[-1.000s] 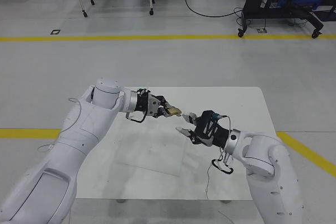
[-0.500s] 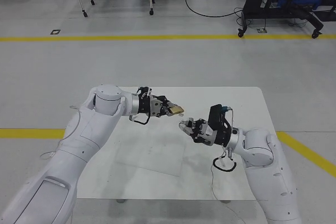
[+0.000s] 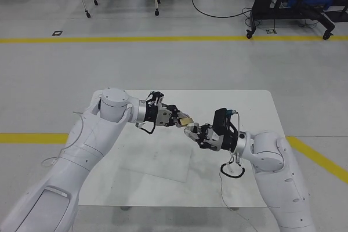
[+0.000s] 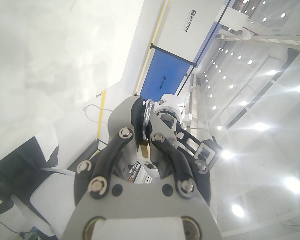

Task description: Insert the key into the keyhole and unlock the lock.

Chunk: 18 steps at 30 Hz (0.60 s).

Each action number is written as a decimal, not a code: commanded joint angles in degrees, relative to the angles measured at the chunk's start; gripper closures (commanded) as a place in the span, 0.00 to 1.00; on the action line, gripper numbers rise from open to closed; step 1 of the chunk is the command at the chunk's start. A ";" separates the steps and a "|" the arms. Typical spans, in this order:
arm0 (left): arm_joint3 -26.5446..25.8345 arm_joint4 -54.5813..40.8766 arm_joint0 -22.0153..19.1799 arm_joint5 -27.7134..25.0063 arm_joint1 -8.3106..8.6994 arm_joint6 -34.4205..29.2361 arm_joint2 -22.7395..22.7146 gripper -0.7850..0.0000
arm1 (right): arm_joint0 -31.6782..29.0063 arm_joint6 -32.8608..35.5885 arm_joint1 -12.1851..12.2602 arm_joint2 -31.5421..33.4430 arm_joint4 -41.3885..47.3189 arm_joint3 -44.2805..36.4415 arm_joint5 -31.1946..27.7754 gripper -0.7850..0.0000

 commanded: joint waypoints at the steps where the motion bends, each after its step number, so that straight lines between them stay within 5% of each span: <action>1: 0.00 0.00 0.00 0.00 0.00 0.00 0.00 1.00 | -0.23 -0.19 0.21 -0.09 -0.04 -0.36 0.08 1.00; 9: 0.00 0.00 0.00 0.00 0.00 0.00 0.00 1.00 | -3.68 -2.61 1.30 2.03 -1.57 -5.78 0.41 1.00; 10: 0.00 0.00 0.00 0.00 0.00 0.00 0.00 1.00 | -4.24 -2.44 1.47 2.38 -2.46 -6.90 0.73 0.60; 11: 0.00 0.00 0.00 0.00 0.00 0.00 0.00 1.00 | -4.39 -2.22 1.53 2.49 -2.92 -7.33 0.87 0.00; 18: 0.00 0.00 0.00 0.00 0.00 0.00 0.00 1.00 | -4.39 -2.22 1.53 2.49 -2.92 -7.33 0.87 0.00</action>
